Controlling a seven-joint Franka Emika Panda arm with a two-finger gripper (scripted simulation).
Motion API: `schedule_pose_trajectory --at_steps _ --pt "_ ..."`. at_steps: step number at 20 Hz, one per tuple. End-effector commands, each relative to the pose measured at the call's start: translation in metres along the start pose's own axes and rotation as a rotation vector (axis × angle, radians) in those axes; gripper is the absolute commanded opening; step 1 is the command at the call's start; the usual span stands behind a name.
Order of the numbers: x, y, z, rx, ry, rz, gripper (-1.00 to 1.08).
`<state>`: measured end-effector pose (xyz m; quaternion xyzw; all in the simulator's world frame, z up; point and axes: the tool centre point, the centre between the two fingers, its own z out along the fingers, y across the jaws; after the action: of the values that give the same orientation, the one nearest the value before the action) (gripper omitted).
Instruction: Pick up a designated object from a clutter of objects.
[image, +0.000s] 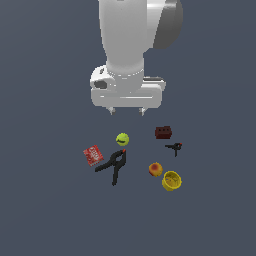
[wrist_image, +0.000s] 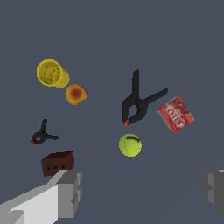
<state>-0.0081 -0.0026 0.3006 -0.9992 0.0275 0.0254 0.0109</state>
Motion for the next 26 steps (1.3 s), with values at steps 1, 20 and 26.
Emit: schedule_pose_trajectory --at_steps 1,20,26 --pt "0.000 0.000 0.000 0.000 0.000 0.000 1.00" --pt "0.010 -0.004 -0.006 -0.019 0.012 -0.024 1.00" --pt "0.030 -0.018 0.007 -0.015 0.016 0.007 1.00"
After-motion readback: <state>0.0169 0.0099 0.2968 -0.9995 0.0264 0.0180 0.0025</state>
